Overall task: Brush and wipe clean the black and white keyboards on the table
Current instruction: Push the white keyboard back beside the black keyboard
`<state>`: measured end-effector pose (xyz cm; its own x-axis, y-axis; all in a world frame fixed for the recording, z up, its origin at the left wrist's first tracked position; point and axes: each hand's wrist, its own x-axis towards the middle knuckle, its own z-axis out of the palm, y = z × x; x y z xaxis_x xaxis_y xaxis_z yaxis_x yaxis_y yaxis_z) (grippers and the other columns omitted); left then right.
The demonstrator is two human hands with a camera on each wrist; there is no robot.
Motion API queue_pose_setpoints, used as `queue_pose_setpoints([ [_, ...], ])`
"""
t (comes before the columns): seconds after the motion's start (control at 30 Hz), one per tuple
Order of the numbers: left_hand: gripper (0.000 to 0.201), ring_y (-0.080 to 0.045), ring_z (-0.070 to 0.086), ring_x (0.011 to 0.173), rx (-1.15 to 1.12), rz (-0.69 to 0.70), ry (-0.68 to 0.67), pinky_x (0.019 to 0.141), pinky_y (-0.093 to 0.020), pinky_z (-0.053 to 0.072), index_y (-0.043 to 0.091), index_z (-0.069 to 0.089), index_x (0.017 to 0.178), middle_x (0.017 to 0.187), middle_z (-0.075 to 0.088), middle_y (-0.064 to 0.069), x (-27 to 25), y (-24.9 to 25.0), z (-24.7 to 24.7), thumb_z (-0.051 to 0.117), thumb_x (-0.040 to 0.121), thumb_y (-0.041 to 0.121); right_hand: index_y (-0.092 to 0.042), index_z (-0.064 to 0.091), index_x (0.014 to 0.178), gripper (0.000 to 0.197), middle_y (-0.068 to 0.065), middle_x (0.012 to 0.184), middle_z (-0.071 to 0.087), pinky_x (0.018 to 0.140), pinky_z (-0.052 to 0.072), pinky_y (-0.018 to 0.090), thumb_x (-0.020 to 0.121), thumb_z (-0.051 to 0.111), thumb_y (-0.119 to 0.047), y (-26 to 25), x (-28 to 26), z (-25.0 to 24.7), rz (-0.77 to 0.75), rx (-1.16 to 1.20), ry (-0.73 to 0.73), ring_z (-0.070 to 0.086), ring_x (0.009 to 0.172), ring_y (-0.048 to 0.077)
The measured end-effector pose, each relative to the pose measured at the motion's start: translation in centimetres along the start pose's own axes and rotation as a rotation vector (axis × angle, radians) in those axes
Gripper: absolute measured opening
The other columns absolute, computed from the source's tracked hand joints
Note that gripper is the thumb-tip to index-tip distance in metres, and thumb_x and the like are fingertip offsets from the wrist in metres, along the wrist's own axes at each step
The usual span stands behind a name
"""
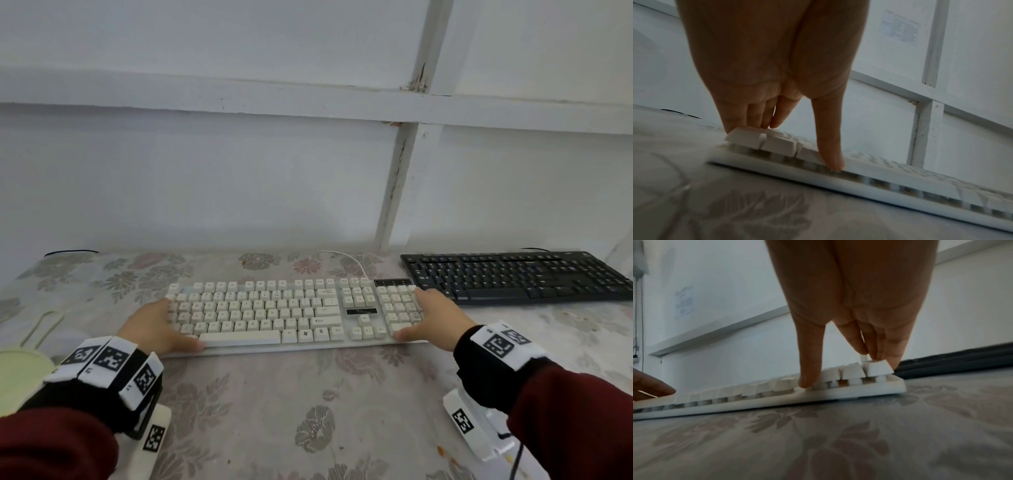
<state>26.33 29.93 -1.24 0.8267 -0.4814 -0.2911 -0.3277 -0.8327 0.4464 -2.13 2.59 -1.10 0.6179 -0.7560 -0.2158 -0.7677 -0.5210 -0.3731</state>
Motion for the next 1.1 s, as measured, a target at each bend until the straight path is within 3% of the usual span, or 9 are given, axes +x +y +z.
queue_pose_setpoints([
  [0.07, 0.097, -0.03, 0.042, 0.128, 0.004, -0.01, 0.008, 0.105, -0.034, 0.033, 0.0, 0.035, 0.139, 0.142, 0.042, -0.015, 0.5, 0.2, 0.0, 0.087, 0.061, 0.025, -0.008, 0.044, 0.129, 0.073, 0.01, 0.13, 0.044, 0.09, 0.039, 0.027, 0.072, 0.078, -0.039, -0.3, 0.7, 0.0, 0.005, -0.021, 0.016, 0.047, 0.113, 0.023],
  [0.27, 0.095, -0.028, 0.039, 0.132, 0.066, 0.002, 0.037, 0.105, -0.032, 0.032, 0.001, 0.03, 0.142, 0.146, 0.037, -0.014, 1.9, 1.1, 0.0, 0.081, 0.069, 0.035, -0.005, 0.038, 0.136, 0.079, 0.013, 0.137, 0.041, 0.097, 0.037, 0.028, 0.076, 0.075, -0.039, -1.4, 2.6, -0.4, 0.036, -0.04, 0.028, 0.044, 0.123, 0.026],
  [0.77, 0.095, -0.028, 0.034, 0.136, 0.088, 0.016, 0.043, 0.11, -0.035, 0.028, 0.002, 0.026, 0.144, 0.15, 0.032, -0.013, 6.2, 2.7, -0.4, 0.077, 0.073, 0.039, -0.005, 0.033, 0.141, 0.086, 0.012, 0.137, 0.044, 0.097, 0.038, 0.029, 0.075, 0.076, -0.039, -2.4, 6.2, -0.8, 0.092, -0.026, 0.063, 0.046, 0.123, 0.026],
  [1.1, 0.094, -0.027, 0.037, 0.134, 0.128, 0.002, 0.045, 0.108, -0.033, 0.03, 0.004, 0.028, 0.144, 0.149, 0.035, -0.011, 7.4, 3.1, -0.5, 0.076, 0.072, 0.042, -0.005, 0.042, 0.132, 0.076, 0.011, 0.129, 0.049, 0.09, 0.041, 0.028, 0.074, 0.078, -0.038, -2.5, 7.2, -1.2, 0.11, -0.049, 0.042, 0.051, 0.115, 0.025],
])
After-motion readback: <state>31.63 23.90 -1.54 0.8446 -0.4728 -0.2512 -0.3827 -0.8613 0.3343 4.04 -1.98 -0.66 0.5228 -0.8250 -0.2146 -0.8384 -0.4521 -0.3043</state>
